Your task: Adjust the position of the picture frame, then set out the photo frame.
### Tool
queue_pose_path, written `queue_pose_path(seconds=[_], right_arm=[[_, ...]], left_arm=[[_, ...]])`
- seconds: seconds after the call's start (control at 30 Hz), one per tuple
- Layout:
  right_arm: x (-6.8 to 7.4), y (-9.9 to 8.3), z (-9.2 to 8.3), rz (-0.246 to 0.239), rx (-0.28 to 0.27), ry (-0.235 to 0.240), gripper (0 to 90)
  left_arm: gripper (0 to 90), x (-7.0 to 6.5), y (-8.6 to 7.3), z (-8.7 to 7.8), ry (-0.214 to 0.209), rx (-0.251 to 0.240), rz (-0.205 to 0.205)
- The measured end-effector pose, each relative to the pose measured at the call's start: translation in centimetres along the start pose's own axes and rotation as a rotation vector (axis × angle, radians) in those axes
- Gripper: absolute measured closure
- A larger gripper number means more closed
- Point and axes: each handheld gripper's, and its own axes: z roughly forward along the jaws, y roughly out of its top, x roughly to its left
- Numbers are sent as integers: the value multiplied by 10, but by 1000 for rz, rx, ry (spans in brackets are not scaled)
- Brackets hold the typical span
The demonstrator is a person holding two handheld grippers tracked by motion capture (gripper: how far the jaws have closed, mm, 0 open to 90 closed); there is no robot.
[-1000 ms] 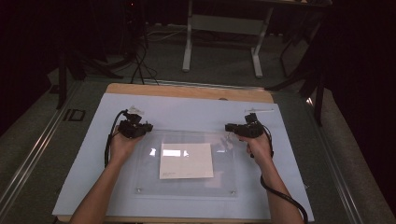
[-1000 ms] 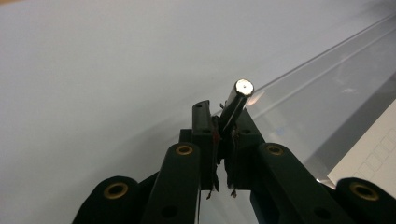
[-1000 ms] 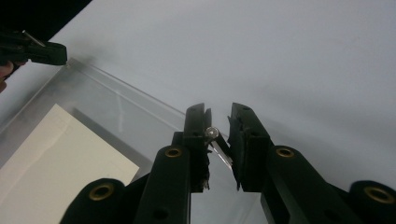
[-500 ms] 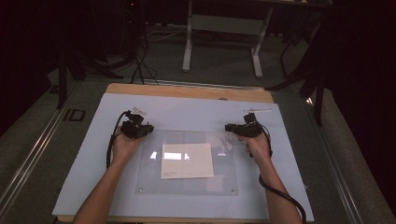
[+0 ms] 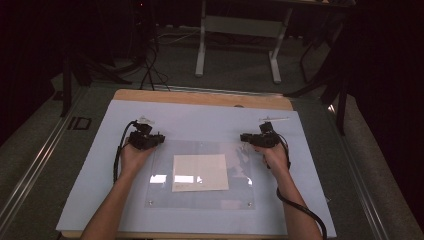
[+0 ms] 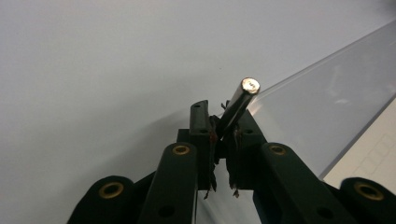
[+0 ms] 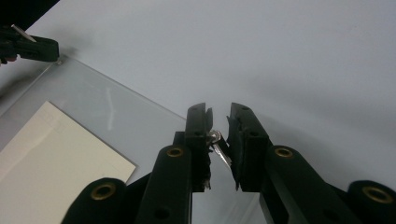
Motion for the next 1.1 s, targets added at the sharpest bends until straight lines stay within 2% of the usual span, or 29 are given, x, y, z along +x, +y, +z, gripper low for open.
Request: queue_pose_path(seconds=[0.23,0.5,0.67,0.7,0.77,0.97,1.1], right_arm=[[1,0,0,-28,4,-9,786],[0,-3,0,-21,-18,5,780],[2,-4,-1,-39,-27,-12,779],[3,-5,-1,-44,-30,-16,777],[4,-7,-5,-62,-55,-38,758],[8,-12,-15,-132,-116,-86,727],[10,-16,-17,-159,-123,-95,722]], left_arm=[[804,1,-1,-1,-10,-7,-3],[759,4,-6,-12,-48,-62,-4],[686,1,-7,-20,-30,-91,16],[686,0,-8,-24,-22,-102,32],[656,-1,-10,-27,-21,-120,37],[638,1,-15,-32,-31,-179,7],[652,0,-15,-33,-18,-198,6]])
